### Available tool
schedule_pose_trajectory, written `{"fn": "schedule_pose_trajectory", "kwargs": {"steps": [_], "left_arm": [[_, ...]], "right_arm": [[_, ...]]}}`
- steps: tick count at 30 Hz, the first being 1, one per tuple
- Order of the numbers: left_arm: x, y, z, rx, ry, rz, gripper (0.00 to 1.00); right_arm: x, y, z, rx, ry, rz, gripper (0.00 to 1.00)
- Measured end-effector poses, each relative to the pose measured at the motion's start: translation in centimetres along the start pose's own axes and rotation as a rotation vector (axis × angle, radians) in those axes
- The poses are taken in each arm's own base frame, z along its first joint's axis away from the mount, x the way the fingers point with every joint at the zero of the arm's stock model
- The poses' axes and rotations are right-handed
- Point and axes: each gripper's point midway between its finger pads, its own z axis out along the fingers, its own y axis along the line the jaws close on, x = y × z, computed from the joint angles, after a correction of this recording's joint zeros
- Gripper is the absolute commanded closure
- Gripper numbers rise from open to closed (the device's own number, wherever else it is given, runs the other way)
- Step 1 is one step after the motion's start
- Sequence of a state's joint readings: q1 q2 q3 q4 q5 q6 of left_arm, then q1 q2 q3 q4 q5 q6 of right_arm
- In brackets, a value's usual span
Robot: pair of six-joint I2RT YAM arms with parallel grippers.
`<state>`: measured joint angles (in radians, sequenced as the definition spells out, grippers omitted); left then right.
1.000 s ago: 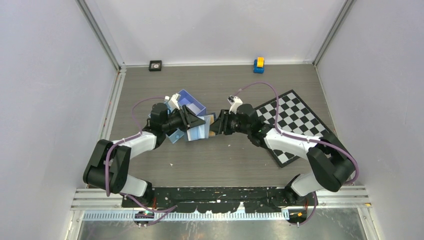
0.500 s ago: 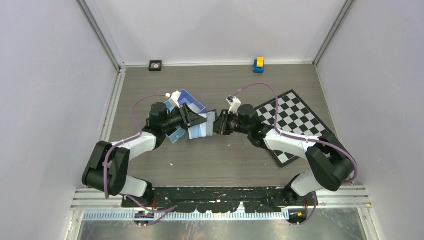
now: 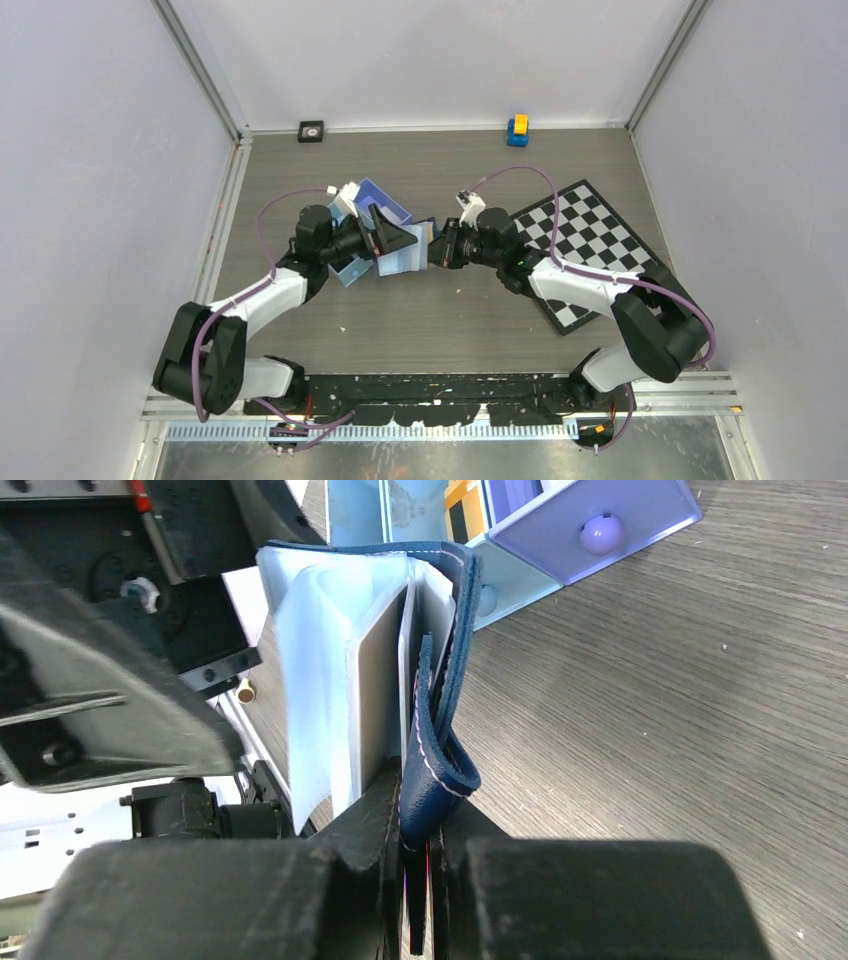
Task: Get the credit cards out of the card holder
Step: Remove the credit card from the card holder.
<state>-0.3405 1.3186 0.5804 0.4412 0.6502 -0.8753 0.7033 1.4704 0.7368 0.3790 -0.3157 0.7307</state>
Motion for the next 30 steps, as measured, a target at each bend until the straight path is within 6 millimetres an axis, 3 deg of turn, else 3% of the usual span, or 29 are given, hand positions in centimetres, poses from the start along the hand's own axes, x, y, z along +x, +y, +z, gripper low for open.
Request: {"fn": "schedule_pose_trajectory", "kwargs": {"steps": [3,5,10,15,20,27,30], "left_arm": [[-0.5,-0.9,-0.5,0.015,-0.023,0.033,0.13],[-0.7,-1.2,-0.6,0.020,-0.032,0.049,0.16],[-0.5,-0.8,-0.5,0.006,-0.026,0.062,0.05],[0.9,-0.3,0.3,-0.020,0.026,0.066,0.13],[2.1,-0.6,1.5,-0.037,0.078,0.101,0.05],[2.3,-0.3,1.8,-0.090,0.091,0.137,0.12],[2.4,-0.1,1.8,-0.112,0.101,0.140,0.10]], "right_arm": [[0.0,-0.2,0.0,0.006,0.001,0.005,1.00],[0.0,-0.2,0.0,0.007,0.000,0.006,0.99],[-0.1,-0.2,-0.1,0.006,0.000,0.005,1.00],[-0.1,-0.1,-0.2,0.008,0.001,0.005,0.99],[-0.1,0.0,-0.1,0.019,0.010,0.001,1.00],[0.8,-0.3,0.2,0.105,0.033,-0.060,0.99],[1.2,-0.6,0.3,0.156,0.032,-0.101,1.00]]}}
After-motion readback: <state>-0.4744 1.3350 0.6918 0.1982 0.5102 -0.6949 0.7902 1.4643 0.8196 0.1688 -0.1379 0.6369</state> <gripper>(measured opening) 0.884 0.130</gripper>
